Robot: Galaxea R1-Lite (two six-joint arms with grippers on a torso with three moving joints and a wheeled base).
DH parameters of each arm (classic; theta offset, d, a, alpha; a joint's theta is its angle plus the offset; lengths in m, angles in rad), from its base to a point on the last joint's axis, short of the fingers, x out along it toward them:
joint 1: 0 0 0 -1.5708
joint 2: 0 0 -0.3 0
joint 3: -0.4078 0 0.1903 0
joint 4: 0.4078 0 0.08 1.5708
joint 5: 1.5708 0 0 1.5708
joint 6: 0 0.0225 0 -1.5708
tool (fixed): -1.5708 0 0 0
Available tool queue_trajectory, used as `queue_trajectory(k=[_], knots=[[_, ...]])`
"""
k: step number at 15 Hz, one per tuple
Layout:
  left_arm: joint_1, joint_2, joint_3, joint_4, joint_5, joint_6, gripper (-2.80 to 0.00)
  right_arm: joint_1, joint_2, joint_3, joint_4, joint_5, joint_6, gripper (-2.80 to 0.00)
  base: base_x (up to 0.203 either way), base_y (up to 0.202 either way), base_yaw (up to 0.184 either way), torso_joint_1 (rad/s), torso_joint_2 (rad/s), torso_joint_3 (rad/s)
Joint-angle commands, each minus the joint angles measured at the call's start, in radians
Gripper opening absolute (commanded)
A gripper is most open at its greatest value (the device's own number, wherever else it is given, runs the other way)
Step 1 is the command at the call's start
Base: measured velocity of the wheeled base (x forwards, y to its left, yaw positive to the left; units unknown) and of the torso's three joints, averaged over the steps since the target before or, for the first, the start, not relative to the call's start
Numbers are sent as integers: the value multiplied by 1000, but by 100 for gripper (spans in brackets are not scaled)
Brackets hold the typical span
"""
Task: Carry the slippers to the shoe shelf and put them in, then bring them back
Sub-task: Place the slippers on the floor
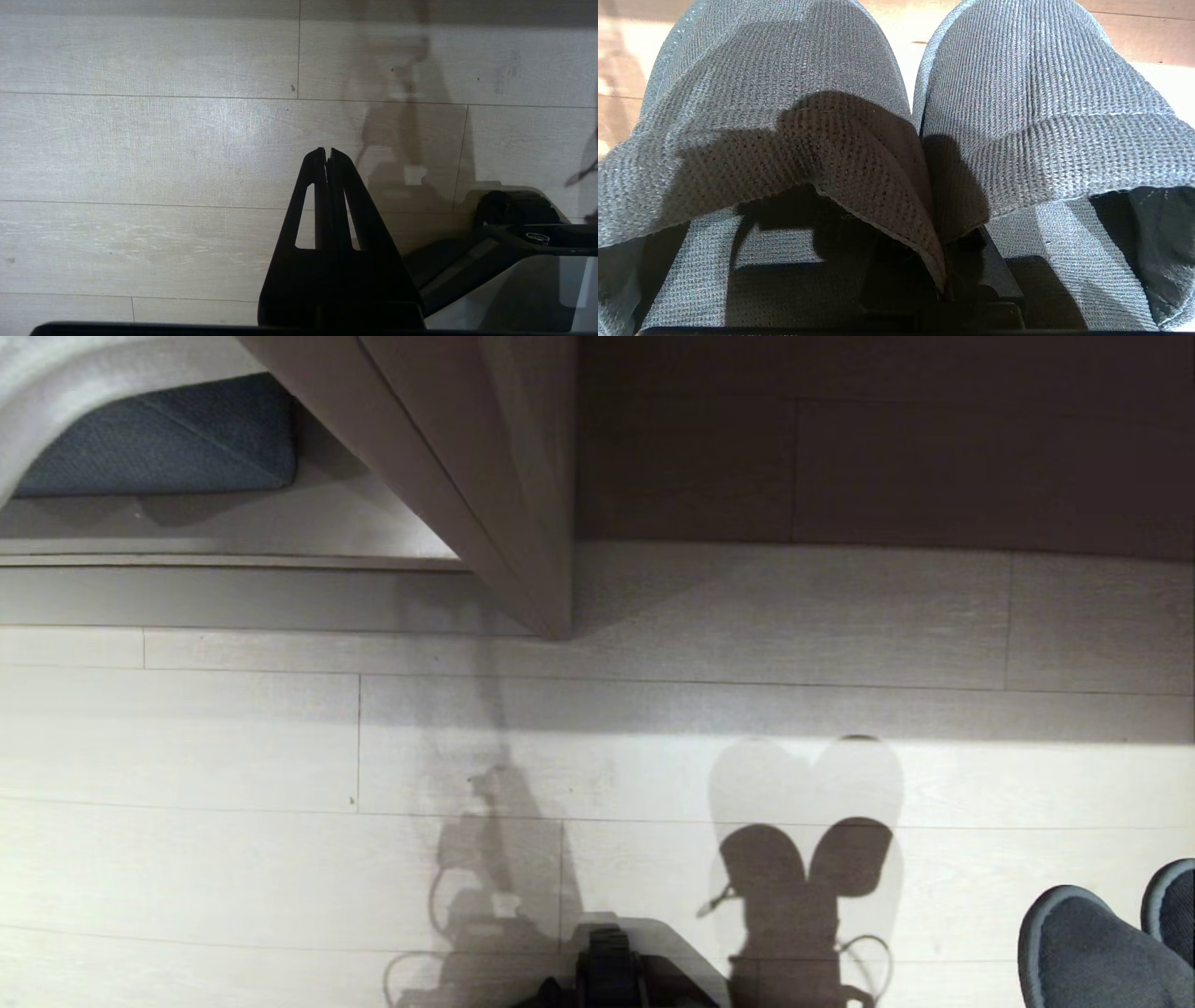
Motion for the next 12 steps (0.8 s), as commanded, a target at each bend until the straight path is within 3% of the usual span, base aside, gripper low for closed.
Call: queue_trajectory(k=[1,8,12], knots=[[0,1,0,0,0,0,-280,0,-1,0,0,0,0,-280,0,0,0,-2,-2,-51],[0,1,0,0,0,-1,-280,1,34,-56,-13,17,-1,-280,0,0,0,0,0,-4],[0,1,-2,0,0,-2,-280,13,354,-190,-103,33,-2,-280,0,0,0,0,0,0]])
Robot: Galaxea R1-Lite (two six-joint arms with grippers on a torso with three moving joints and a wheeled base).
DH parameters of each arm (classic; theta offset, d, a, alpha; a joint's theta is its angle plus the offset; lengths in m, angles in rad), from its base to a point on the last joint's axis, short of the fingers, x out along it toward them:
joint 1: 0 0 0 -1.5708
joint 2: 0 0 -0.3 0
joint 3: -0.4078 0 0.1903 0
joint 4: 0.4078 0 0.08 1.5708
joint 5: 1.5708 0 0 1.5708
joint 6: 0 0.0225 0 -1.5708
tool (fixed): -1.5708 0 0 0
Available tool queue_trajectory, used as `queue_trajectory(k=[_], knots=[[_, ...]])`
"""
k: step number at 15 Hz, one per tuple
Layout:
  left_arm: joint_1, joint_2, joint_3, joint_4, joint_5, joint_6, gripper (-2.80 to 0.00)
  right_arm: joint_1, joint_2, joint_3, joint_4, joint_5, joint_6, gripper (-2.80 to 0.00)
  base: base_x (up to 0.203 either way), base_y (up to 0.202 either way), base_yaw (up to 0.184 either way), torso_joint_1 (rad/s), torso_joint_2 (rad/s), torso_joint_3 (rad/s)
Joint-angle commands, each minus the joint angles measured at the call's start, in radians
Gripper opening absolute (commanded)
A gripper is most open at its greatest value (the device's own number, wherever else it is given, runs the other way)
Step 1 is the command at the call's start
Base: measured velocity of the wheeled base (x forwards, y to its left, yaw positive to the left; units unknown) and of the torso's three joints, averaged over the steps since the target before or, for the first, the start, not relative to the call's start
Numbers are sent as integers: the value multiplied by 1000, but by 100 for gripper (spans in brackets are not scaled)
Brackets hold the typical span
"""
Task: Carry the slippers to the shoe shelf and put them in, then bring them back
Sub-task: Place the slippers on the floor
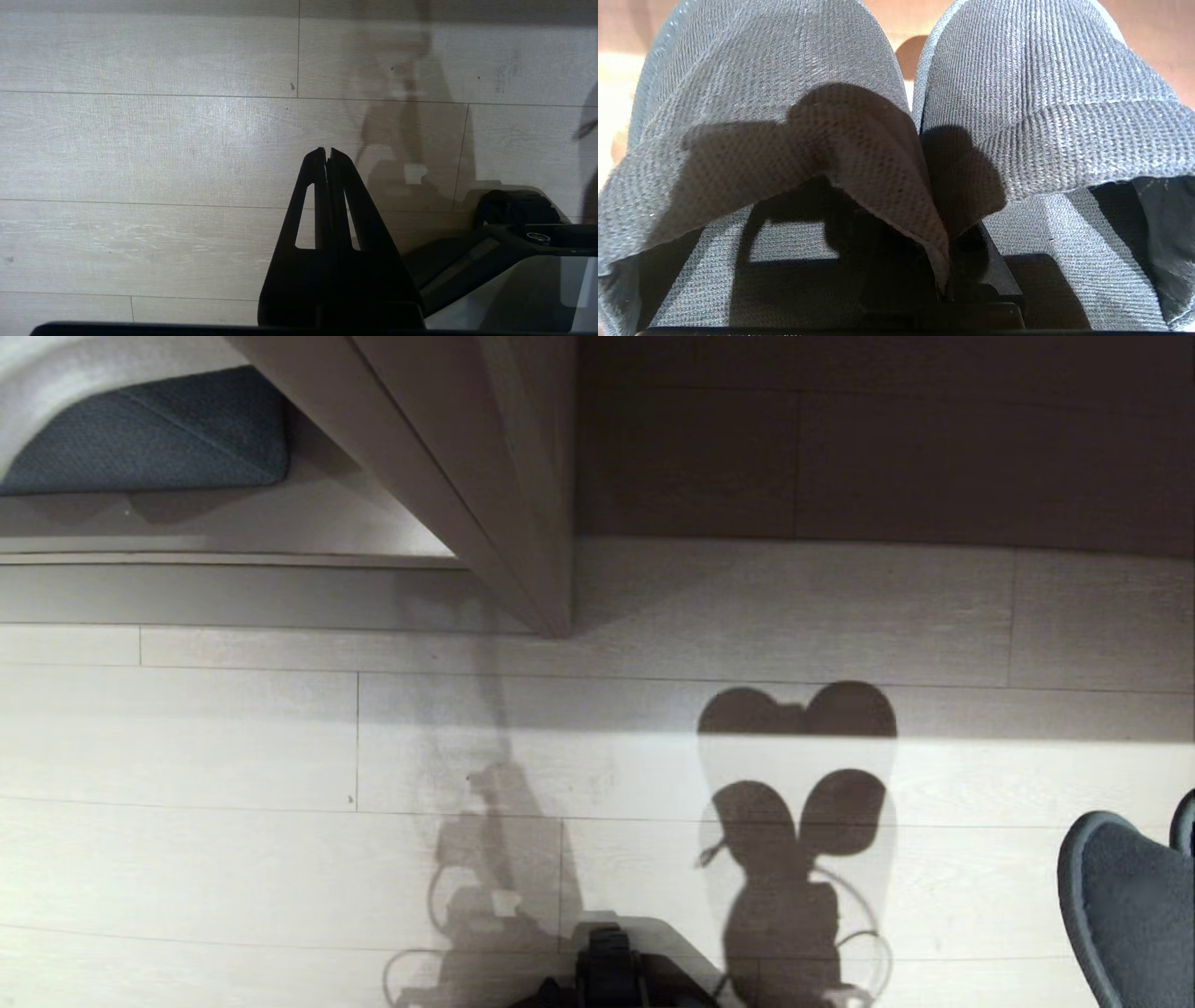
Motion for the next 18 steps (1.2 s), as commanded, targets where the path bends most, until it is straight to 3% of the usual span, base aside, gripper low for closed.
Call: queue_trajectory(k=[1,8,12,15,18], knots=[[0,1,0,0,0,1,-280,6,238,-39,-92,1,0,-280,0,0,0,0,0,0],[0,1,0,0,0,0,-280,7,1102,-132,-815,-2,-64,-280,0,0,0,0,0,0],[0,1,0,0,0,0,-280,8,1470,-186,-1256,-41,-110,-280,0,0,0,0,0,0],[0,1,0,0,0,0,-280,12,1648,-227,-1427,-119,-89,-280,0,0,0,0,0,0],[0,1,0,0,0,0,-280,12,1685,-285,-1439,-132,-27,-280,0,0,0,0,0,0]])
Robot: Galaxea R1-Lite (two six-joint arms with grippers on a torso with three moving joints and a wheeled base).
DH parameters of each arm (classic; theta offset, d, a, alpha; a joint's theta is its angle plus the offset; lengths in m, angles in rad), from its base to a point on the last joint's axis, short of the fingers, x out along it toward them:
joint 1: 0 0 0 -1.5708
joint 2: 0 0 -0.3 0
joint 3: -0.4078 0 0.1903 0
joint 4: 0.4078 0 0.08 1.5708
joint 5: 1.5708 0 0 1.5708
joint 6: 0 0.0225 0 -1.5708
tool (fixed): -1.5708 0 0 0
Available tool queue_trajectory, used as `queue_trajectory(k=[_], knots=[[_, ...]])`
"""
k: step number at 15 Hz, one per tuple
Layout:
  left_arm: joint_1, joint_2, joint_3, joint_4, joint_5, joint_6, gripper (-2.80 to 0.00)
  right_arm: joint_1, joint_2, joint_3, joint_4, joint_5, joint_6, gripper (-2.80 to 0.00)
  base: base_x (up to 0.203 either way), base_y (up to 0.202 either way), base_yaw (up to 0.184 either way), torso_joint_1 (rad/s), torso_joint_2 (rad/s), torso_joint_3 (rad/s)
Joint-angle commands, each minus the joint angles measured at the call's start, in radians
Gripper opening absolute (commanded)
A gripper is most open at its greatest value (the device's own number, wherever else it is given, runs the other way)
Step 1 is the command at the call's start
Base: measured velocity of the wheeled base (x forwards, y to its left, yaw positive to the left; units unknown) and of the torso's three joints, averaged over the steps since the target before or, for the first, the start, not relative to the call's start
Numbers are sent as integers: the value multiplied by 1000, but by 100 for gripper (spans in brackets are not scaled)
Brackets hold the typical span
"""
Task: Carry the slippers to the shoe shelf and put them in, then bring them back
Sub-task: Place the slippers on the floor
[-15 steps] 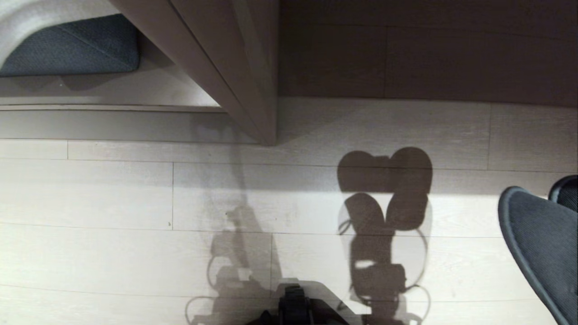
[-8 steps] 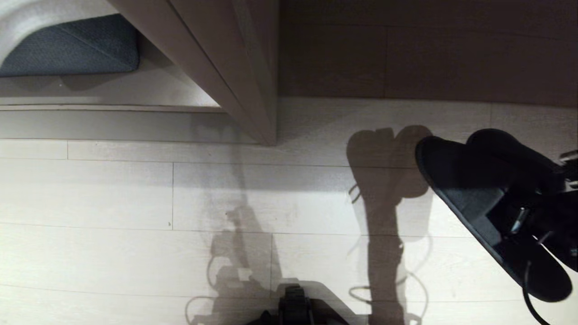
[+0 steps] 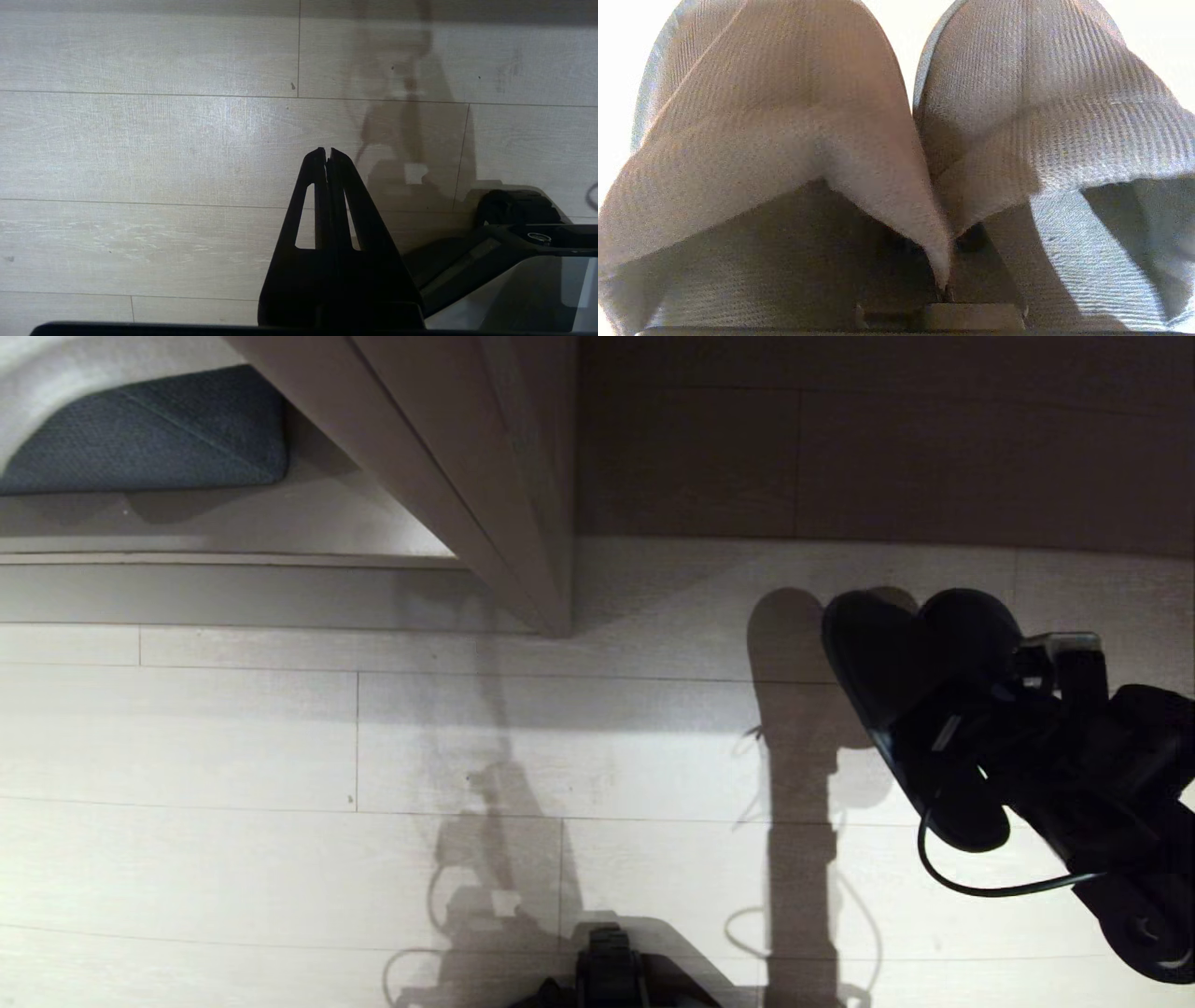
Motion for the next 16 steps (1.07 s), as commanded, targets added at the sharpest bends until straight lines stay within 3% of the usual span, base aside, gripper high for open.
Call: queue_trajectory(k=[1,12,15,16], knots=[[1,1,0,0,0,-1,-280,-3,83,-37,-10,-1,3,-280,0,0,0,0,0,0],[1,1,0,1,0,-1,-280,-9,313,-304,-10,19,5,-280,0,0,0,0,0,0],[1,1,0,0,0,-1,-280,-13,336,-320,-10,42,5,-280,0,0,0,0,0,0],[1,1,0,0,0,1,-280,-14,339,-321,-10,45,5,0,0,0,0,0,0,0]])
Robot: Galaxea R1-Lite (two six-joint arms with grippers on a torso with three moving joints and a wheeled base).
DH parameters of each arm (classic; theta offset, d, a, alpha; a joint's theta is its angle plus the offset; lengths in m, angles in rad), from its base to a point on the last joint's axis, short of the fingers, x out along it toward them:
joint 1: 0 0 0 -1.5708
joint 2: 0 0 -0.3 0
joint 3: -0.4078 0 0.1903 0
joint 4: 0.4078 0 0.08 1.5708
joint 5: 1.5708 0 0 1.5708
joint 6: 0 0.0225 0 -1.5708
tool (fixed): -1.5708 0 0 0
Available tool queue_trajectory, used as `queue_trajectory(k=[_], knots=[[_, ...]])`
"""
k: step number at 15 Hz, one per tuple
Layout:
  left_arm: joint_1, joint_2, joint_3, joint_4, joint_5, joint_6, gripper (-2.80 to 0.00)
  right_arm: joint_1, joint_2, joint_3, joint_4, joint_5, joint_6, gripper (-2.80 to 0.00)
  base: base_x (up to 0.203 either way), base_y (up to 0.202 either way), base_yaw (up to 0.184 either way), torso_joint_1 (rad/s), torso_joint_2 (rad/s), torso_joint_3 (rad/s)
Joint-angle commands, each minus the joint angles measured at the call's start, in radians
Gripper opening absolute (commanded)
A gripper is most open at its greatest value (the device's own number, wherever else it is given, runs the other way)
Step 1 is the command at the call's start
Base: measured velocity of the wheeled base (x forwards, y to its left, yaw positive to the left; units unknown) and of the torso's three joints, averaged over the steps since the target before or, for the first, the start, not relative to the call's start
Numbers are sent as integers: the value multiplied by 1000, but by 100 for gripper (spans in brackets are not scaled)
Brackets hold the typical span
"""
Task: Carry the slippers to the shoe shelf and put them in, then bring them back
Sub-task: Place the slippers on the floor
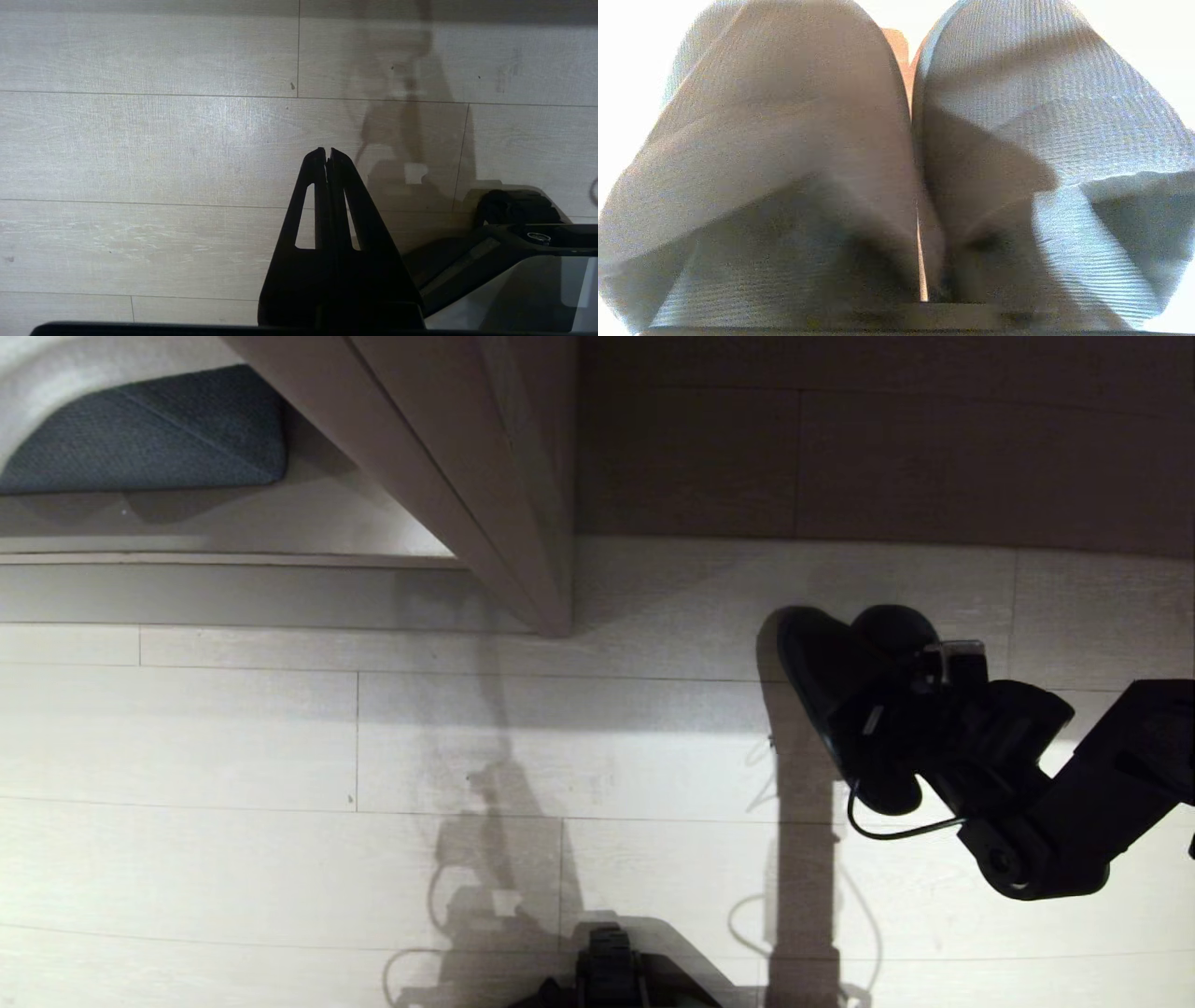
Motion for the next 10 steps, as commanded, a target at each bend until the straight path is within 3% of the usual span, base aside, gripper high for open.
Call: queue_trajectory(k=[1,10], knots=[[0,1,0,0,1,0,-280,-4,16,-3,-9,2,-3,0,0,0,0,0,0,0],[0,1,0,2,1,0,-280,-7,138,117,-9,0,-36,0,0,0,0,0,0,0]])
